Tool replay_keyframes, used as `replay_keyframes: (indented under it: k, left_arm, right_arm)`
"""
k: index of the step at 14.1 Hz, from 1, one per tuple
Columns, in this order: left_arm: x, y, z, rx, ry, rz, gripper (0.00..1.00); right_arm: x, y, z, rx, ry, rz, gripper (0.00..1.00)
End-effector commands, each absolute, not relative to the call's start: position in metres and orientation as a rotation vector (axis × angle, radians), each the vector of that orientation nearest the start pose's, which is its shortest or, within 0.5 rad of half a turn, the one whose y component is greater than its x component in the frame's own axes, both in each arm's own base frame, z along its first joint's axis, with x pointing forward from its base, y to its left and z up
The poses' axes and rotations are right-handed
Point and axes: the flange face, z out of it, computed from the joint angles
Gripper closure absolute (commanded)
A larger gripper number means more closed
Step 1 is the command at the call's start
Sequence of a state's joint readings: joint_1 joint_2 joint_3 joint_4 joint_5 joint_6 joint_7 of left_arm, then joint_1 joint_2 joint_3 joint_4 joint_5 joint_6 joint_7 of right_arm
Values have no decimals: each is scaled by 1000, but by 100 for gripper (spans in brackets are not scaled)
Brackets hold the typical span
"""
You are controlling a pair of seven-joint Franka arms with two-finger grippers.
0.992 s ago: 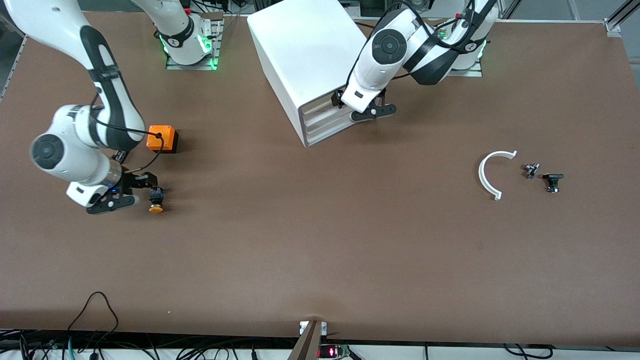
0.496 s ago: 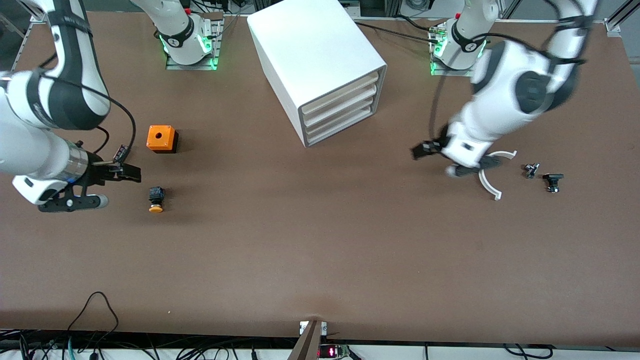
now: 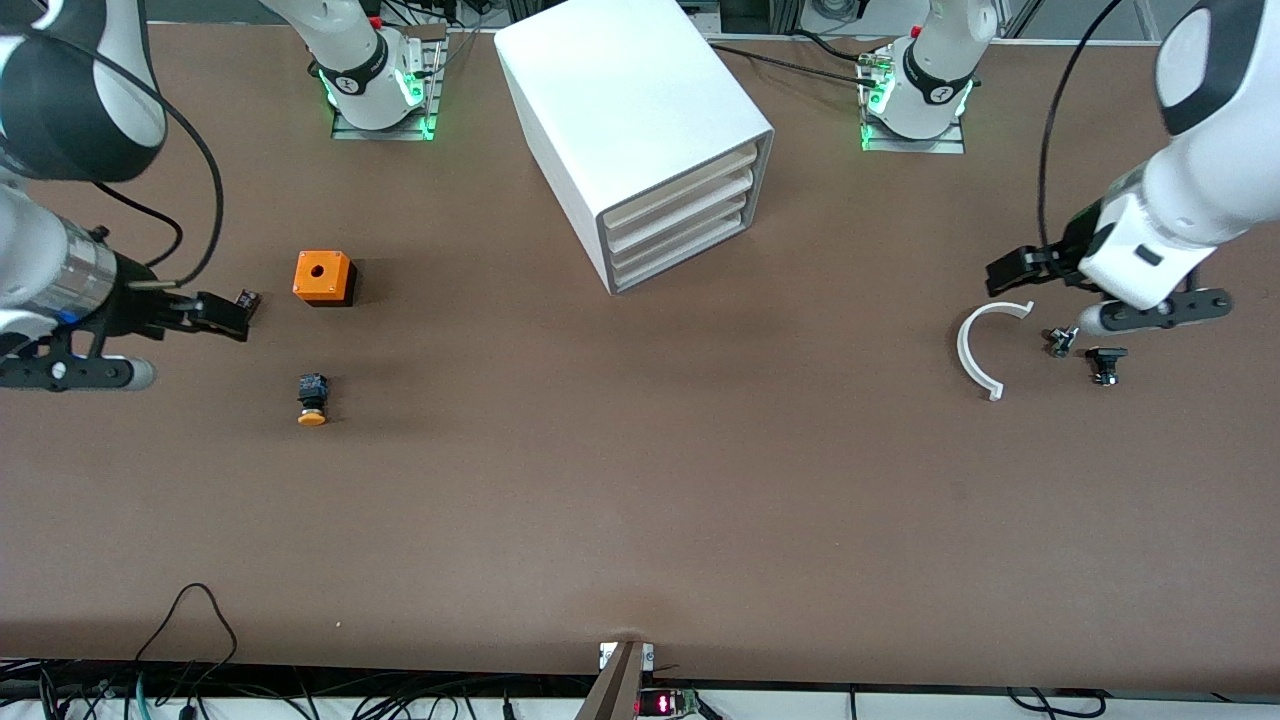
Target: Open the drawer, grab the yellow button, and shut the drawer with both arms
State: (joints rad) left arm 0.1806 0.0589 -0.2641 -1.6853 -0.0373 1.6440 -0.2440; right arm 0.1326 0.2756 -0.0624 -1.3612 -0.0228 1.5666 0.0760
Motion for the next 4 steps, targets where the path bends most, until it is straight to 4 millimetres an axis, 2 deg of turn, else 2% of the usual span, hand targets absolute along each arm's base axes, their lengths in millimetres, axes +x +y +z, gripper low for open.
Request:
replay_keyframes:
  k: [1, 3, 4]
  left_arm:
    - [562, -30, 548, -3145, -220, 179, 0]
    - [559, -28, 551, -3141, -224, 193, 0]
    - [557, -28, 555, -3140, -224, 188, 0]
  right_arm:
    - [614, 31, 598, -3199, 49, 72, 0]
    - [613, 3, 603, -3195, 121, 47, 0]
    - [611, -15, 599, -3190, 177, 62, 0]
